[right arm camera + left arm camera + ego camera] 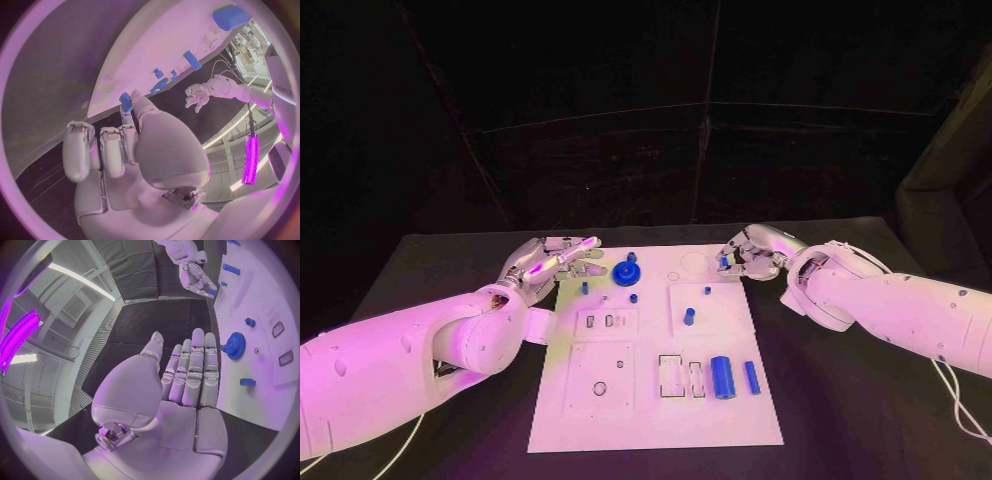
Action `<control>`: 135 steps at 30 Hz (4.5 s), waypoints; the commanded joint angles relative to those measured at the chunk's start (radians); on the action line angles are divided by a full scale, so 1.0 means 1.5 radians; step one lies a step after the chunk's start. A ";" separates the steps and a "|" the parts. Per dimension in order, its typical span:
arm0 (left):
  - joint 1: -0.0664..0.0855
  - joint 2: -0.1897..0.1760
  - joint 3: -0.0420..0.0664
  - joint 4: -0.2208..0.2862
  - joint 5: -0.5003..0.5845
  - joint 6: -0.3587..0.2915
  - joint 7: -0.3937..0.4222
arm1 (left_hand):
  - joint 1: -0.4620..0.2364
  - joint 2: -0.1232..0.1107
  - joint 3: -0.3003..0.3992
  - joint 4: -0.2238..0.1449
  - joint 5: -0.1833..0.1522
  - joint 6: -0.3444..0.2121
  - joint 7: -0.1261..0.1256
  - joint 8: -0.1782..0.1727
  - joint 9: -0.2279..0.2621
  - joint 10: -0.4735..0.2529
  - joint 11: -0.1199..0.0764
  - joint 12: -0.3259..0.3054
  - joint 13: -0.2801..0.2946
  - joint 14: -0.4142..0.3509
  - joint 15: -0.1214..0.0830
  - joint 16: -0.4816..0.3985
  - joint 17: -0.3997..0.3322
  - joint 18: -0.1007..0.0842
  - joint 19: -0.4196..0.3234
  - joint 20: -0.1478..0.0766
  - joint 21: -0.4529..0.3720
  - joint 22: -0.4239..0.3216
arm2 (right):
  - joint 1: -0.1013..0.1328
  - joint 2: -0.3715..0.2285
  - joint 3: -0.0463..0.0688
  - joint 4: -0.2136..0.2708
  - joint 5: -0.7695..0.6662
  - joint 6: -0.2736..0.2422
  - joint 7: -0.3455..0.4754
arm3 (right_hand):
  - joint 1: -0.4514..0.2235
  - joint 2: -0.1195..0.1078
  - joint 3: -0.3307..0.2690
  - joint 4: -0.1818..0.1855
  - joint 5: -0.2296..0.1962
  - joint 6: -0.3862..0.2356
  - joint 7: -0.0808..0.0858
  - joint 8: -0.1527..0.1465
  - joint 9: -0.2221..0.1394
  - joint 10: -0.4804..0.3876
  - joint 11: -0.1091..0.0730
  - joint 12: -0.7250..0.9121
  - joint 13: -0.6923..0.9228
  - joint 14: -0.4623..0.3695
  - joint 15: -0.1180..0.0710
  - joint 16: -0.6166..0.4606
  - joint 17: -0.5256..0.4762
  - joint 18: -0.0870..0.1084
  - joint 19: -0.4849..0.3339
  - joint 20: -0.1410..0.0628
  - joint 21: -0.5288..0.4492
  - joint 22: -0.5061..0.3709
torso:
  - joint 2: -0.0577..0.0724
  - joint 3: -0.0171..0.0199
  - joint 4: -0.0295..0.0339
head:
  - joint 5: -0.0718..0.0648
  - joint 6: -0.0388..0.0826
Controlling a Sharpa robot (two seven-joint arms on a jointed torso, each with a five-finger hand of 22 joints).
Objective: Assemble the parts on the task board
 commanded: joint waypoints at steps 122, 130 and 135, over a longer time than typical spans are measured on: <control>0.010 0.010 0.001 -0.043 0.012 0.006 0.009 | -0.005 0.005 -0.003 -0.005 -0.002 0.003 0.001 -0.005 0.000 0.000 -0.001 -0.005 -0.001 -0.002 0.002 -0.005 0.003 0.004 0.005 0.001 -0.005 -0.003 | -0.069 0.234 -0.018 0.045 -0.223 0.045 -0.230 | -0.048 -0.053 0.007 0.011 0.009 -0.025 0.003 -0.033 -0.002 -0.034 0.015 -0.047 0.038 0.060 0.010 -0.003 0.128 -0.010 0.015 0.006 0.002 0.048 | -0.027 -0.0153 0.0071 | 0.058 -0.069; 0.010 0.010 0.001 -0.044 0.012 0.008 0.006 | -0.005 0.005 -0.003 -0.006 -0.002 0.002 0.001 -0.005 0.000 -0.001 0.000 -0.006 -0.001 -0.002 0.002 -0.005 0.004 0.004 0.005 0.001 -0.005 -0.003 | -0.069 0.234 -0.018 0.045 -0.223 0.036 -0.234 | -0.056 -0.067 0.000 0.013 0.006 -0.030 0.005 -0.036 -0.001 -0.039 0.017 -0.054 0.032 0.060 0.013 -0.004 0.127 -0.009 0.014 0.009 0.002 0.046 | -0.027 -0.0153 0.0073 | 0.058 -0.069; 0.010 0.010 0.001 -0.044 0.012 0.009 0.005 | -0.005 0.005 -0.003 -0.006 -0.002 0.002 0.001 -0.005 0.000 -0.001 0.000 -0.006 -0.001 -0.002 0.002 -0.005 0.004 0.004 0.005 0.001 -0.005 -0.003 | -0.069 0.233 -0.018 0.045 -0.223 0.026 -0.238 | -0.061 -0.070 -0.005 0.016 0.003 -0.032 0.006 -0.037 -0.001 -0.042 0.018 -0.057 0.029 0.060 0.014 -0.004 0.127 -0.009 0.013 0.010 0.001 0.045 | -0.027 -0.0155 0.0075 | 0.057 -0.070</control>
